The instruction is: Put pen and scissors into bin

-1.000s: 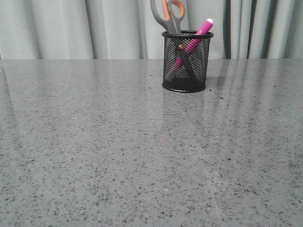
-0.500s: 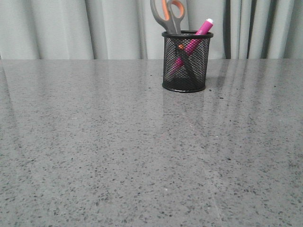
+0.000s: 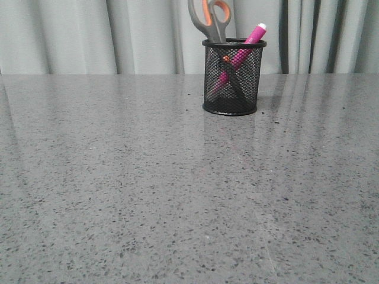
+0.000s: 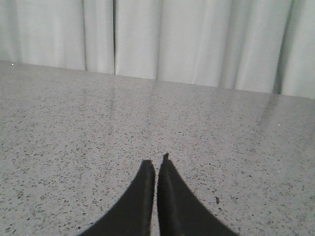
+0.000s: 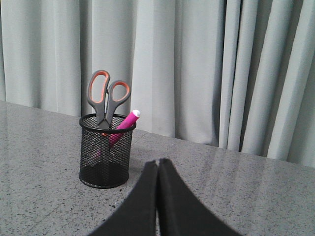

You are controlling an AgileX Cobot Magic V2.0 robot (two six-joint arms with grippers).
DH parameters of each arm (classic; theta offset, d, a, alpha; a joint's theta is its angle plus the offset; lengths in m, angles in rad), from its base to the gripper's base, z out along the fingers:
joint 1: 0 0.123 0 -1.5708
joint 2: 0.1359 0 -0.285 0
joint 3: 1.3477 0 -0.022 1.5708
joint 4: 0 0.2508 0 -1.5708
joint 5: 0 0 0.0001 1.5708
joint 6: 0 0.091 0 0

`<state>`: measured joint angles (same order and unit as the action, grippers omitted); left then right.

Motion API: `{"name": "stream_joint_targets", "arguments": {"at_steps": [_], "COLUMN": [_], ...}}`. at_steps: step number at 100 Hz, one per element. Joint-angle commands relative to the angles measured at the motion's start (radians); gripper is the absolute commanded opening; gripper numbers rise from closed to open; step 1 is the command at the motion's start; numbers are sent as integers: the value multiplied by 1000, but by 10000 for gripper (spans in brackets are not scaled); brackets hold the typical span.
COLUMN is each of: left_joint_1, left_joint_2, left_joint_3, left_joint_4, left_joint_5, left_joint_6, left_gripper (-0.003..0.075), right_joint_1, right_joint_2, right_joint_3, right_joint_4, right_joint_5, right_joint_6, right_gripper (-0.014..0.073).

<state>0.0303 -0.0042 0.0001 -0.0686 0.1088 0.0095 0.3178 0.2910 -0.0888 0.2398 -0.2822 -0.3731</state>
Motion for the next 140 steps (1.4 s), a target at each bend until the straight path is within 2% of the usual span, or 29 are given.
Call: {"name": "stream_joint_targets", "arguments": {"at_steps": [1, 34, 56, 65, 78, 87, 98, 140], "left_joint_1": [-3, -3, -3, -3, -3, -3, -3, -3], "left_joint_2": [-32, -32, -32, -32, -32, -32, -32, -32], "left_joint_3": [47, 47, 47, 47, 47, 47, 47, 47], "left_joint_4": [-10, -10, -10, -10, -10, -10, -10, -10], "left_joint_5": [-69, -69, -69, -69, -69, -69, -69, -69], "left_joint_6": [-10, -10, -10, -10, -10, -10, -10, -10], "left_gripper": [-19, -19, -19, -19, -19, -19, -19, -19], "right_joint_1": [-7, -10, -136, -217, -316, -351, -355, -355], "right_joint_2": [5, 5, -86, -146, -219, -261, -324, -320], "right_joint_3": [-26, -26, -2, 34, 69, 99, 113, 113], "right_joint_4": [-4, -8, -12, -63, -222, -227, -227, -252], "right_joint_5": [-68, -71, 35, 107, 277, 269, 303, 339], "right_joint_6": [-8, -12, 8, 73, 277, 281, 281, 279], "right_gripper": [-76, -76, -76, -76, -76, -76, -76, -76]}}
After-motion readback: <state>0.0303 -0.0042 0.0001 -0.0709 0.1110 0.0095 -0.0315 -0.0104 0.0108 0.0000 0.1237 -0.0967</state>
